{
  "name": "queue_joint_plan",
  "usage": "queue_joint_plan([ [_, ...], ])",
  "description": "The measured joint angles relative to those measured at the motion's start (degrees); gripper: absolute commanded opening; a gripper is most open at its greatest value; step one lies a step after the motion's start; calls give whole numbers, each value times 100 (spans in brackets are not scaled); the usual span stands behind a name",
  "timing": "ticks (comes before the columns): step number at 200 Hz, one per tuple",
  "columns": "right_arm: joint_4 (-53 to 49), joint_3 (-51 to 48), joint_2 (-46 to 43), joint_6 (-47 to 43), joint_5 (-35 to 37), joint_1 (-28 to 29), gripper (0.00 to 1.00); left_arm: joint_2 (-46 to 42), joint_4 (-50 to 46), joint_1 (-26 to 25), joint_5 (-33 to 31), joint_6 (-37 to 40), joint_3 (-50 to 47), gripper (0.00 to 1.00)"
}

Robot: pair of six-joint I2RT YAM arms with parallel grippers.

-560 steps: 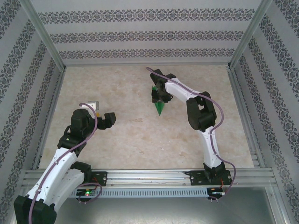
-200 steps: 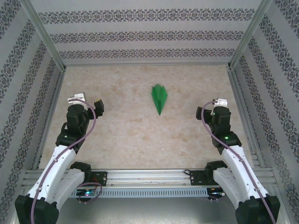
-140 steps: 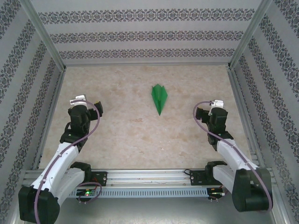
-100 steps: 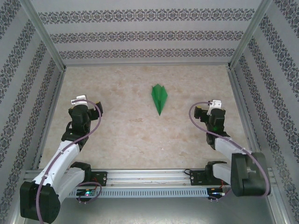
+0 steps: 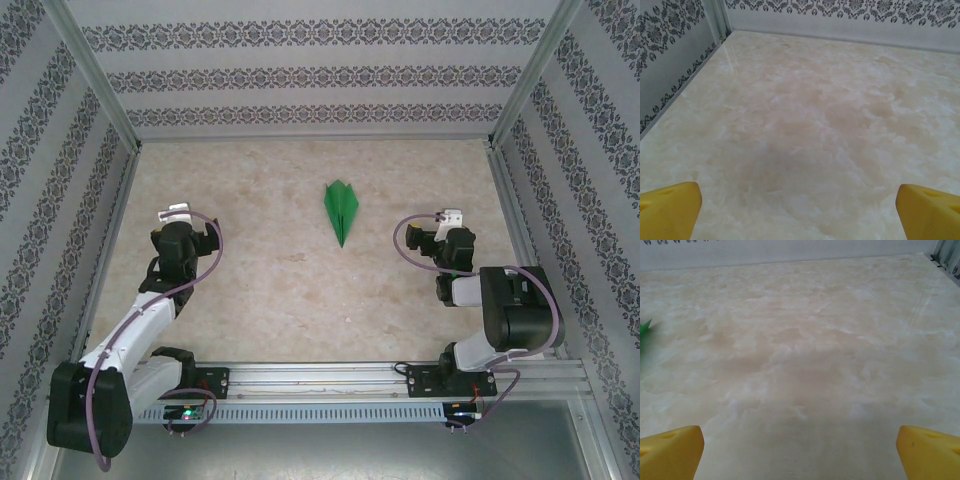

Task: Fold a paper plane with a square sheet of paper (fold left side to right side)
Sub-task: Reset both arms

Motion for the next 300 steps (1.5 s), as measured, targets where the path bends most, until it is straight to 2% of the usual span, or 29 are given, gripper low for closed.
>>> queue_joint_plan([
  [39,2,205,2,-2,-20,-22,98,472,660,17,114,98,-179,100],
  [142,-4,260,2,-7,11,20,98,2151,3687,254,470,656,-938,100],
  [187,-7,260,2,-9,33,57,98,3322,4955,348,831,767,-1075,100],
  [300,-22,273,2,-140,223,170,98,3421,4728,420,970,785,-590,100],
])
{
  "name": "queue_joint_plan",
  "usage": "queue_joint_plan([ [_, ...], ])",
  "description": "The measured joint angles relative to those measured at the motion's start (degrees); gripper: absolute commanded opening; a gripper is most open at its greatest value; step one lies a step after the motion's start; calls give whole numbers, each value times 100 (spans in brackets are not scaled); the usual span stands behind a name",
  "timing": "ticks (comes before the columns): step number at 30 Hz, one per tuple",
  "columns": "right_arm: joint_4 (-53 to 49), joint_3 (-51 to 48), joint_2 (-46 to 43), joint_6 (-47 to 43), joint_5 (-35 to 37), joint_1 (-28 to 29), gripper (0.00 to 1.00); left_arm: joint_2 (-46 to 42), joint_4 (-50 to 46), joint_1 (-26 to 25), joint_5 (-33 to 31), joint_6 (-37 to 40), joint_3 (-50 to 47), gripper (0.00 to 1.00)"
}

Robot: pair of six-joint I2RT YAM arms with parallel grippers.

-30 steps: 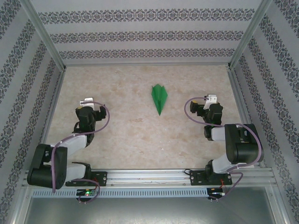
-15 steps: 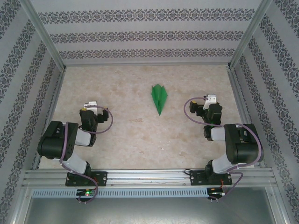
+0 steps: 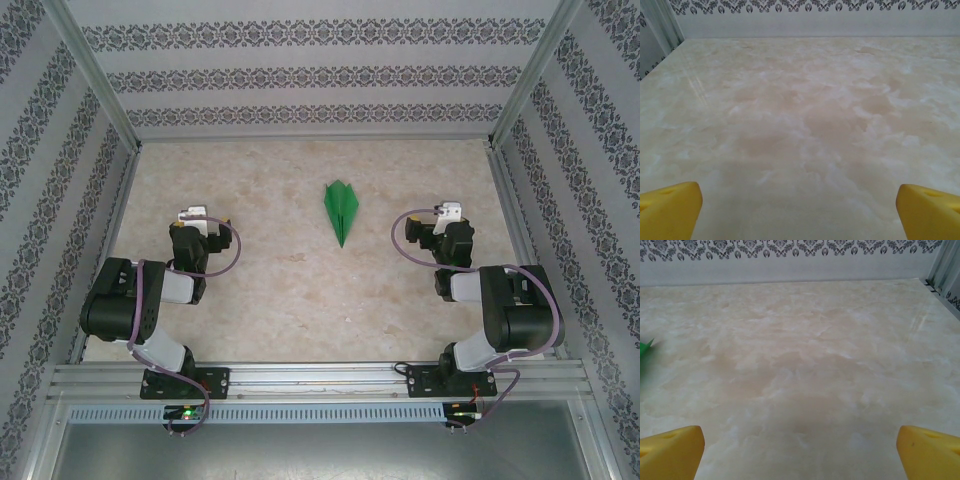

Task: Fold a paper plane with a square sheet of paper (fold left side to right side)
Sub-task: Reset both arms

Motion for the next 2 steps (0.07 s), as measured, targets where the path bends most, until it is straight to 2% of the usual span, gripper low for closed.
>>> queue_joint_plan([
  [2,-11,2,0,-11,39,26,98,0,-2,0,0,0,0,100],
])
